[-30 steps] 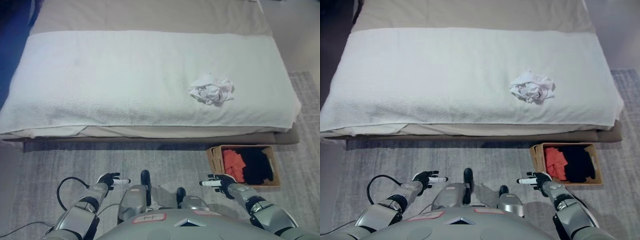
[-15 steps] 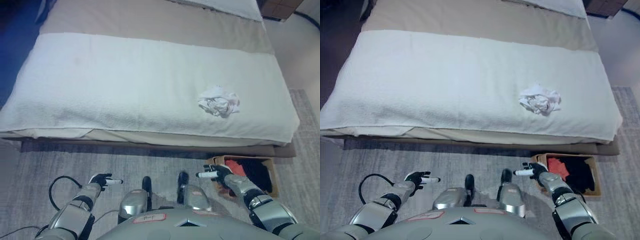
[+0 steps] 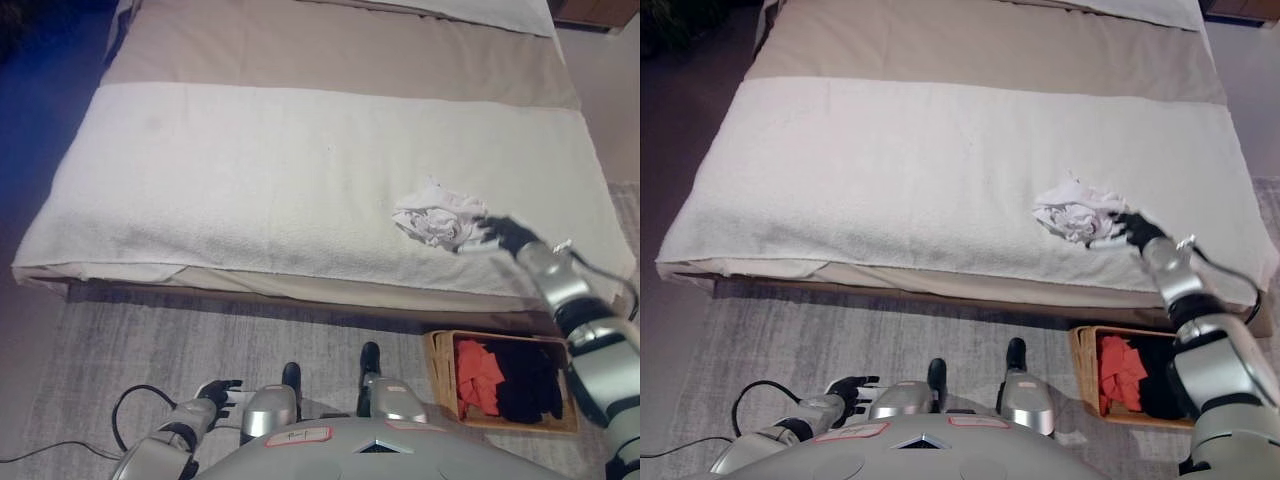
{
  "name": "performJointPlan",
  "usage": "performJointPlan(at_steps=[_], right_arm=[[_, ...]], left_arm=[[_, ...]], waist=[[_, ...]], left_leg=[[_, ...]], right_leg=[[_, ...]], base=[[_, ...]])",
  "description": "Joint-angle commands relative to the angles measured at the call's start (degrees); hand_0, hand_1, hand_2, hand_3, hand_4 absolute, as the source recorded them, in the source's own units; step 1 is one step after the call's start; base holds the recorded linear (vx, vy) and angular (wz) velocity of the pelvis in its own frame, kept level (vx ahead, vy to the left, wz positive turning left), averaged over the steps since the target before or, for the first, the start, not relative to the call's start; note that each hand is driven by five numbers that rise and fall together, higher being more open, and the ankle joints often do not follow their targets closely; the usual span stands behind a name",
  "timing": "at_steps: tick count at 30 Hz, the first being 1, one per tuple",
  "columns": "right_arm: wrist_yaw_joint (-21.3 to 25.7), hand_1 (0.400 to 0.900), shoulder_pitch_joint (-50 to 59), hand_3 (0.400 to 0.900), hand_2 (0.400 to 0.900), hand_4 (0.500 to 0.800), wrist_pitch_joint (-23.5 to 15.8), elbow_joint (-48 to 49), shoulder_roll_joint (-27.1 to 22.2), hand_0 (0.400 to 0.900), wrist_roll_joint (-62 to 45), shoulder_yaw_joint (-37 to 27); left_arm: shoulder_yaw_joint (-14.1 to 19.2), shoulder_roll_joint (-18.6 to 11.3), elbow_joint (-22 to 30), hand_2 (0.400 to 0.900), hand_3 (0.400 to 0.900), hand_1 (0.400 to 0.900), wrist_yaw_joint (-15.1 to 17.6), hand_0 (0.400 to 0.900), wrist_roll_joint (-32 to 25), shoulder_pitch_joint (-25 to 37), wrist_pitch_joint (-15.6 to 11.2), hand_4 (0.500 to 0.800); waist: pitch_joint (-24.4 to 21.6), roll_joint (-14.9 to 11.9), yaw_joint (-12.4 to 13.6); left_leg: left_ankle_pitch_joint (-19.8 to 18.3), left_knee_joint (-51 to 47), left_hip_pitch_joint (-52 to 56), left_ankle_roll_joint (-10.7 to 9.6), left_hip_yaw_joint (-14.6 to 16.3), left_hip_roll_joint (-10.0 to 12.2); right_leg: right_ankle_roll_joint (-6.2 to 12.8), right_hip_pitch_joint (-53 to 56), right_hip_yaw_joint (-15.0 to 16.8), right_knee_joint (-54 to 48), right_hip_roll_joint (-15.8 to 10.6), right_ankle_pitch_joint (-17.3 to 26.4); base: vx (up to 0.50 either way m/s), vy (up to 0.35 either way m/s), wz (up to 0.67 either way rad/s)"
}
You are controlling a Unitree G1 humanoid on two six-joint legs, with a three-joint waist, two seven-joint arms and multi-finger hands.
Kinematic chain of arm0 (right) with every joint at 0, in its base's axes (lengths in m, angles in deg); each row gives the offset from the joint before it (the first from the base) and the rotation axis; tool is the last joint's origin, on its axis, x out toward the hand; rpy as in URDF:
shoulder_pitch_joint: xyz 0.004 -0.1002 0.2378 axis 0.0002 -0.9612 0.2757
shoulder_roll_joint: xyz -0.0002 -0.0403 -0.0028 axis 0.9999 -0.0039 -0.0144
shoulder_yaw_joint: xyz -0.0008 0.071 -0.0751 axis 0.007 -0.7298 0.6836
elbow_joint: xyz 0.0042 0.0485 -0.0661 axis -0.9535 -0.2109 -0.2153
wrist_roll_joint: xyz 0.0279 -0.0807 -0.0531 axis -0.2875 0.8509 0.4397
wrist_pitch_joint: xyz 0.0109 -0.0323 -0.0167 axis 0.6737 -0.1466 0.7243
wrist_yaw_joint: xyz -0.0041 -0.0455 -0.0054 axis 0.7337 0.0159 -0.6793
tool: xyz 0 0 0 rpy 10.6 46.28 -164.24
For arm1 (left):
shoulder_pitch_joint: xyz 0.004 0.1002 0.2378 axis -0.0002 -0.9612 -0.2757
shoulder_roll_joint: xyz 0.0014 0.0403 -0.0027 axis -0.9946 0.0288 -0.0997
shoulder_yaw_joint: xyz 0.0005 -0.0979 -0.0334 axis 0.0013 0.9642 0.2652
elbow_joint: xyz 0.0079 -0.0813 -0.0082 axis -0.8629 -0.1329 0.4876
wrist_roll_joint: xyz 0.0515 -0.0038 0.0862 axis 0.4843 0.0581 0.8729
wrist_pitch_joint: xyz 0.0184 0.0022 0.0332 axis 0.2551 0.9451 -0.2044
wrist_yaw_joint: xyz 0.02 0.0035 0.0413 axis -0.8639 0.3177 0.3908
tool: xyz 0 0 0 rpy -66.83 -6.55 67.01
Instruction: Put the clothes on the bed into the basket.
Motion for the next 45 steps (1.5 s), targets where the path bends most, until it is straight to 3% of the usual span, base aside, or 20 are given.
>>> performJointPlan(at_steps=[1, 12, 19, 30, 43, 44, 45], right_arm=[[3.47, 0.900, 15.12, 0.900, 0.900, 0.800, -2.59, -1.54, -2.31, 0.900, 2.57, 6.48], [4.80, 0.900, 32.07, 0.900, 0.900, 0.800, -1.99, -15.91, 3.26, 0.900, 6.55, 15.46], [5.84, 0.900, 36.31, 0.900, 0.900, 0.800, -1.92, -19.09, 2.68, 0.900, 6.75, 17.01], [6.36, 0.900, 37.12, 0.900, 0.900, 0.800, -1.12, -24.48, -3.04, 0.900, 6.91, 15.84], [5.72, 0.900, 34.83, 0.900, 0.900, 0.800, -0.40, -27.10, -10.69, 0.900, 7.83, 13.24], [5.64, 0.841, 34.53, 0.841, 0.841, 0.765, -0.25, -27.41, -10.88, 0.841, 7.95, 12.89], [5.25, 0.624, 34.54, 0.624, 0.624, 0.634, -0.15, -27.83, -11.34, 0.624, 7.82, 12.76]], left_arm=[[-3.15, -1.50, -0.81, 0.900, 0.900, 0.900, 1.21, 0.900, -0.41, 2.77, -1.19, 0.800], [-6.58, -0.87, -0.10, 0.900, 0.900, 0.900, 1.76, 0.900, -2.98, 2.57, -1.38, 0.800], [-8.62, -1.09, 1.15, 0.900, 0.900, 0.900, 2.12, 0.900, -3.57, 2.46, -1.77, 0.800], [-11.64, -1.45, 6.28, 0.900, 0.900, 0.900, 1.27, 0.900, -3.06, 0.69, -2.07, 0.800], [-12.94, -2.12, 13.27, 0.900, 0.900, 0.900, 0.24, 0.900, -3.06, -1.27, -2.59, 0.800], [-12.93, -2.14, 13.41, 0.900, 0.900, 0.900, 0.31, 0.900, -3.25, -1.05, -2.47, 0.800], [-12.95, -2.21, 13.66, 0.900, 0.900, 0.900, 0.23, 0.900, -3.31, -1.16, -2.55, 0.800]], waist=[[-1.80, -0.53, -0.43], [0.05, 2.35, 1.63], [3.22, 4.95, 2.85], [7.90, 11.54, 4.49], [11.99, 17.41, 3.95], [12.10, 17.66, 3.93], [12.23, 17.94, 3.84]], left_leg=[[-2.97, 1.53, -2.63, -2.66, -1.22, -0.44], [-0.90, 0.46, -5.23, -3.31, -1.95, -0.54], [0.75, 0.30, -8.57, -3.60, -3.39, -1.32], [3.15, -0.33, -12.57, -3.97, -4.91, -2.68], [4.30, -0.56, -14.28, -3.77, -4.92, -3.93], [4.30, -0.55, -14.35, -3.72, -4.91, -4.05], [4.31, -0.60, -14.42, -3.66, -4.88, -4.16]], right_leg=[[1.52, -0.54, 1.02, 3.26, -1.71, -6.66], [0.90, -1.86, 0.07, 3.16, -1.86, -7.11], [0.72, -4.48, -0.65, 4.09, -2.74, -7.06], [0.53, -8.47, -1.34, 6.03, -4.20, -7.34], [0.59, -12.46, 0.41, 9.01, -5.21, -7.97], [0.58, -12.59, 0.55, 9.13, -5.22, -8.03], [0.57, -12.81, 0.76, 9.26, -5.26, -8.07]], base=[[0.08, -0.109, 0.03], [0.02, -0.057, 0.10], [-0.06, -0.014, 0.17], [-0.04, -0.012, 0.13], [-0.02, 0.005, -0.03], [-0.01, 0.019, -0.05], [-0.01, 0.025, -0.09]])
